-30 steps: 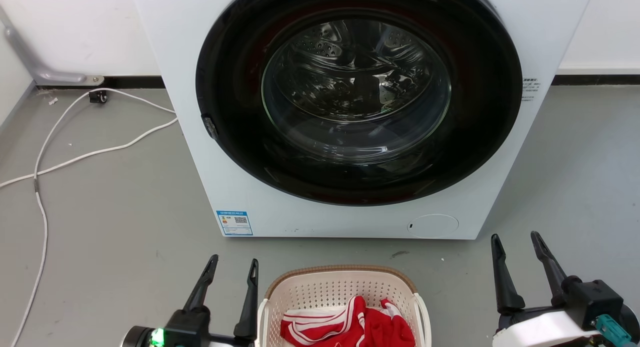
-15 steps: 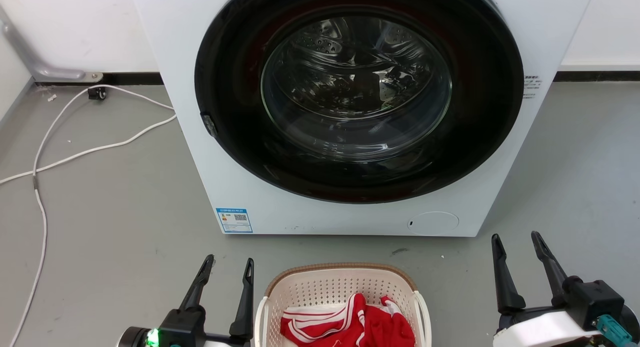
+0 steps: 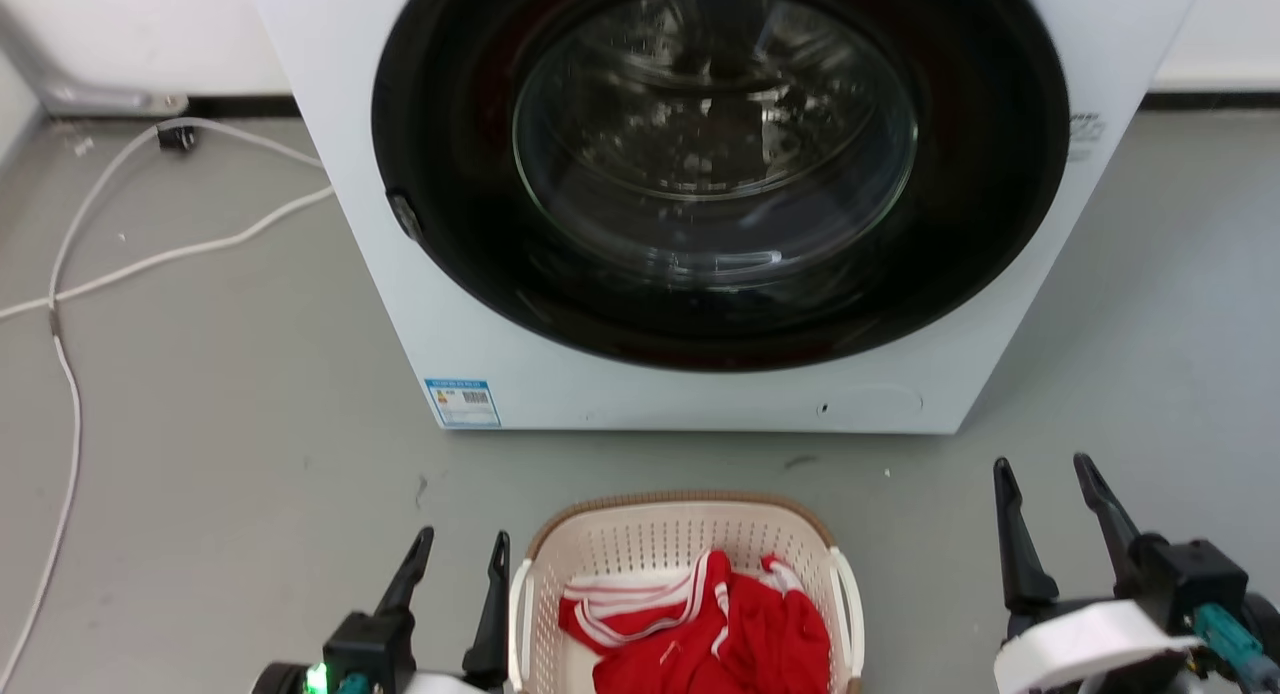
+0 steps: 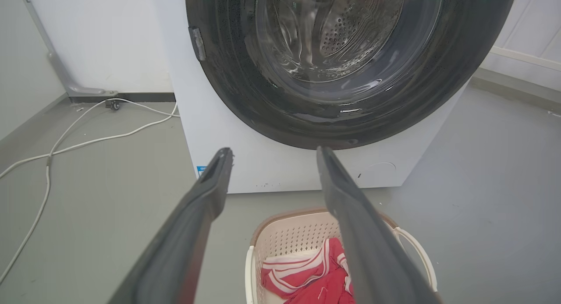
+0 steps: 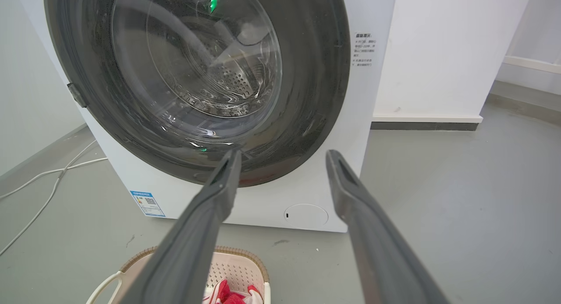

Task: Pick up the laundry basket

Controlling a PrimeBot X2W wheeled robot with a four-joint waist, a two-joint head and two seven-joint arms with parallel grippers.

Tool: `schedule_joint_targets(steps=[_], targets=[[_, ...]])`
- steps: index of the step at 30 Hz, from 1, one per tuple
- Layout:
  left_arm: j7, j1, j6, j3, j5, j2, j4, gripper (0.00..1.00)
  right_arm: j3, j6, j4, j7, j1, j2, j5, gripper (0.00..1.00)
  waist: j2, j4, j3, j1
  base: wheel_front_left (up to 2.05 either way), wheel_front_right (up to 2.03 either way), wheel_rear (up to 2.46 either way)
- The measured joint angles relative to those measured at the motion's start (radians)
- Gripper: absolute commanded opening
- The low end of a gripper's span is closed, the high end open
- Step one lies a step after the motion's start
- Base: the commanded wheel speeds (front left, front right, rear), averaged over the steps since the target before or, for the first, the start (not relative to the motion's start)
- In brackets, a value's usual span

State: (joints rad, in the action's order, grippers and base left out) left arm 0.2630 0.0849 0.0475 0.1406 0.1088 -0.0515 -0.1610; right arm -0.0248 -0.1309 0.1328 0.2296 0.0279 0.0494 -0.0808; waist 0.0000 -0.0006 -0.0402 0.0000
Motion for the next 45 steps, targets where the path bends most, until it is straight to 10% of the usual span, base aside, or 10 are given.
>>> schedule_joint_targets(steps=[23, 45], targets=[[0.0, -0.53, 0.067, -0.032, -0.001, -0.058, -0.558, 1.0, 0.061, 0.0, 0.315, -0.165, -0.399, 0.001, 0.043, 1.0, 0.0, -0.022, -0.473, 0.0002, 0.0, 0.0, 0.0], [-0.088, -0.872, 0.082, 0.189, 0.118, -0.098, -0.998, 1.0, 0.177, 0.0, 0.841, -0.294, -0.769, 0.001, -0.039, 1.0, 0.0, -0.02, -0.745, 0.0002, 0.0, 0.0, 0.0]])
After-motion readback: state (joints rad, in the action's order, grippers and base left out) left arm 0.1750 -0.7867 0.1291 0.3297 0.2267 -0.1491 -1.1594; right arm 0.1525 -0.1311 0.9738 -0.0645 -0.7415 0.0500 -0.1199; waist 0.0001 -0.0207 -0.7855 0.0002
